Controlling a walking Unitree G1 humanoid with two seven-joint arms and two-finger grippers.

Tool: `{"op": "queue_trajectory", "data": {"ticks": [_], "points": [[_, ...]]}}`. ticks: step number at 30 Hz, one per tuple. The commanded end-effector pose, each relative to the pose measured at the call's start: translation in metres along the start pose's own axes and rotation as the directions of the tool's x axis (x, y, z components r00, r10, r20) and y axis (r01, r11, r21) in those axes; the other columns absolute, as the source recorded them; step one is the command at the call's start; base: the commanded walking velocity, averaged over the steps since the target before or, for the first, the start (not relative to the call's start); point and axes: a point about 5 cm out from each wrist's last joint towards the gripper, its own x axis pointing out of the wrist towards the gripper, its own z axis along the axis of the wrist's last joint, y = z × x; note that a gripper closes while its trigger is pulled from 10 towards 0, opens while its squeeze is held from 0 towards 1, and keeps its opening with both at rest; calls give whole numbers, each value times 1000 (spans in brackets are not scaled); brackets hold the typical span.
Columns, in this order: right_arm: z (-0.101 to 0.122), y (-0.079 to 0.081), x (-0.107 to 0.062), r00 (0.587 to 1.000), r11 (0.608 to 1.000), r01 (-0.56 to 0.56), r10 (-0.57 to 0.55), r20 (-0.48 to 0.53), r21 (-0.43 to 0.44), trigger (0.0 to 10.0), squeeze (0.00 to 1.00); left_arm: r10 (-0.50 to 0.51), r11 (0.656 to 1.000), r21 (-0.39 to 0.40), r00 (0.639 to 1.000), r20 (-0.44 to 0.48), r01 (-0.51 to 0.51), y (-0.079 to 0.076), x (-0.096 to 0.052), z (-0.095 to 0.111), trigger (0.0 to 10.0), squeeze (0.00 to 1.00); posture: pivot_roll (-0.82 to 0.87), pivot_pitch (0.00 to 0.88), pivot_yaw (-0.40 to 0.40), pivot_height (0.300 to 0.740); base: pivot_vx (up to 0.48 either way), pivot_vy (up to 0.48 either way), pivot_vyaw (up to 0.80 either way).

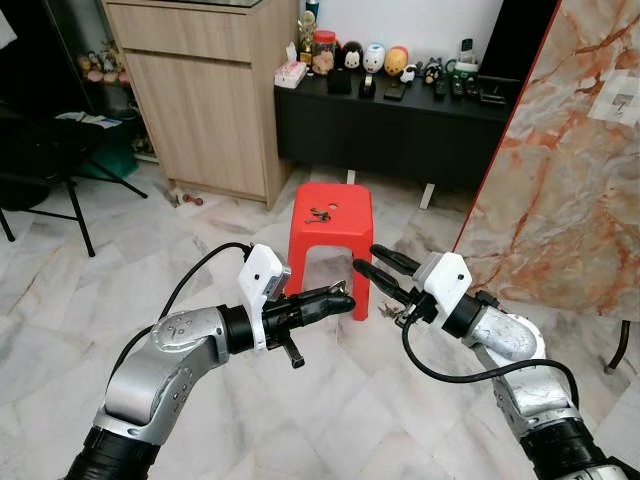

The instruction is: Hang keys on a hook

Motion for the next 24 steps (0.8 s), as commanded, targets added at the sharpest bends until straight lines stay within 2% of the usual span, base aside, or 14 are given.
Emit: {"op": "queue_trajectory", "data": {"ticks": [1, 4, 8, 11, 14, 15, 17, 22, 24], "points": [[10, -1, 1, 998, 998, -25, 22, 56, 63, 10000, 0, -49, 999, 24, 999, 4, 49, -7, 6, 7, 10000, 0, 22, 0, -67, 740, 0, 0, 0], [11, 1, 1, 997, 993, -64, 58, 59, 103, 10000, 0, -49, 998, 29, 999, 5, 49, -6, 8, 7, 10000, 0, 18, 0, -68, 740, 0, 0, 0], [6, -1, 0, 998, 993, -61, 59, 20, 104, 10000, 0, -29, 999, 42, 1000, 5, 28, -4, 9, 6, 10000, 0, 16, 0, -69, 740, 0, 0, 0], [-10, -5, -4, 997, 995, 19, -11, -77, 103, 10000, 0, 74, 995, 70, 997, 7, -74, 5, 9, 2, 10000, 0, 19, 0, -70, 740, 0, 0, 0], [-14, -4, -6, 994, 989, 49, -35, -103, 139, 10000, 0, 179, 981, 65, 983, 27, -181, 16, 6, 3, 10000, 0, 21, 0, -71, 740, 0, 0, 0], [-14, -4, -6, 994, 989, 49, -35, -103, 139, 10000, 0, 179, 981, 65, 983, 27, -181, 16, 6, 3, 10000, 0, 21, 0, -71, 740, 0, 0, 0], [-14, -5, -7, 994, 988, 48, -32, -104, 149, 10000, 0, 268, 959, 76, 961, 69, -273, 28, 1, 10, 10000, 0, 23, 0, -71, 740, 0, 0, 0], [-12, -12, -7, 993, 985, 70, -54, -104, 158, 10000, 0, 300, 948, 83, 949, 95, -308, 34, -2, 16, 10000, 0, 22, 0, -70, 740, 0, 0, 0], [-13, -14, -8, 994, 976, 67, -46, -102, 208, 10000, 0, 290, 950, 87, 952, 97, -299, 33, -1, 15, 10000, 0, 23, 0, -72, 740, 0, 0, 0]]}}
